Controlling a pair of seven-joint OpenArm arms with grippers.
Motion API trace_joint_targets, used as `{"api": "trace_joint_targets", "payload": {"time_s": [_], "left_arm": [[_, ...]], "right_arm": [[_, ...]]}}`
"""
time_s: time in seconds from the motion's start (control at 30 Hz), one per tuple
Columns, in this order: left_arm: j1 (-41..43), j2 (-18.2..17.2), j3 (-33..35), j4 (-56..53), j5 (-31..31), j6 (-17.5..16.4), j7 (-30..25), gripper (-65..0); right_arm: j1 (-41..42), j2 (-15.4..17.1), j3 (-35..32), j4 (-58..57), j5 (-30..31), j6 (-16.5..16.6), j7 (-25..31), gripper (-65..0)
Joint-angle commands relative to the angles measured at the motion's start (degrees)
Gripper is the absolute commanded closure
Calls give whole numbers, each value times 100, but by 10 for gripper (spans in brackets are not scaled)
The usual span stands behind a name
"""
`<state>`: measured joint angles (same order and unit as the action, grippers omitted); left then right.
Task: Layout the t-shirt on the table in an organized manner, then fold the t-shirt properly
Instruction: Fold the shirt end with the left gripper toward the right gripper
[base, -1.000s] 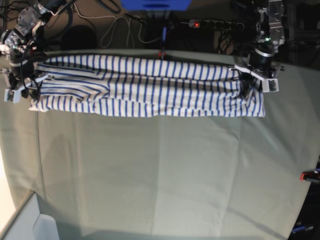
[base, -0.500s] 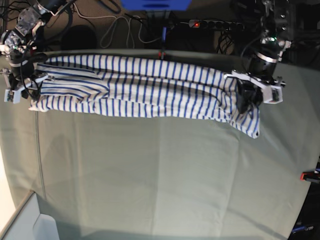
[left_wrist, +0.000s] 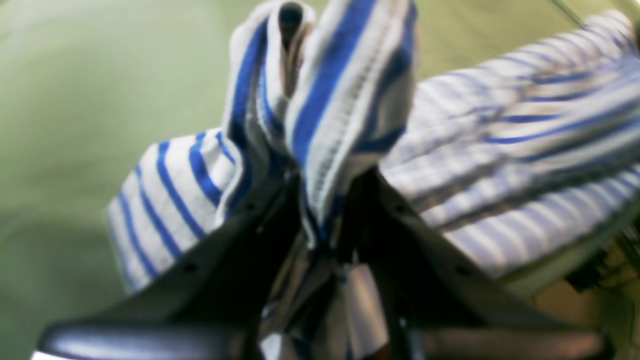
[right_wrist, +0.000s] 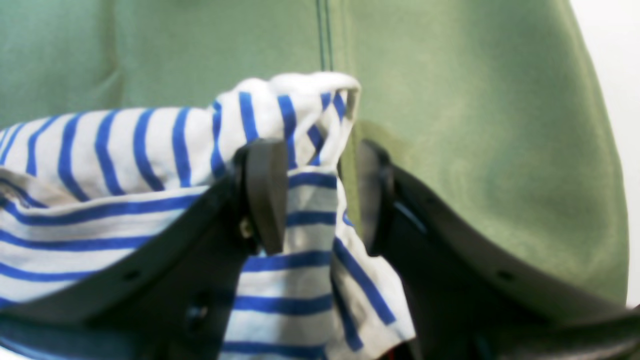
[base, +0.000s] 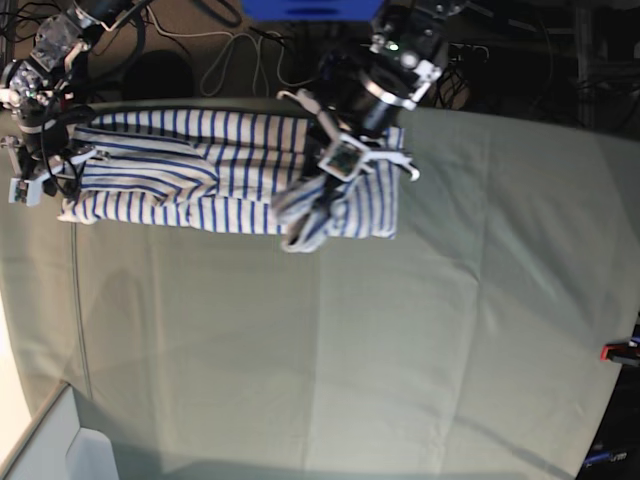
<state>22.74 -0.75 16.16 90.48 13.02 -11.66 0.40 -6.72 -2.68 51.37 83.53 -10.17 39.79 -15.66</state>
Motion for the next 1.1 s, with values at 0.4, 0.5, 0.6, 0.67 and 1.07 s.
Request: {"api": "trace_joint_targets", "payload": {"time_s": [0.4, 0.5, 0.6, 0.67, 1.07], "left_arm": [[-775, 45, 1192, -419, 118, 133, 1028, -75], [-934, 133, 1368, -410, 118, 133, 984, -85], [-1083, 264, 1430, -445, 118, 133, 1036, -85], [-1145, 405, 1430, -630, 118, 133, 1019, -85], [-1312, 519, 1764, -955, 145, 133, 1036, -91]], "right_arm": [[17, 88, 19, 100, 90, 21, 137, -240], [17, 79, 19, 100, 90, 21, 137, -240], [17, 79, 19, 100, 90, 21, 137, -240], [17, 79, 19, 100, 90, 21, 137, -241], [17, 88, 19, 100, 90, 21, 137, -242]]}}
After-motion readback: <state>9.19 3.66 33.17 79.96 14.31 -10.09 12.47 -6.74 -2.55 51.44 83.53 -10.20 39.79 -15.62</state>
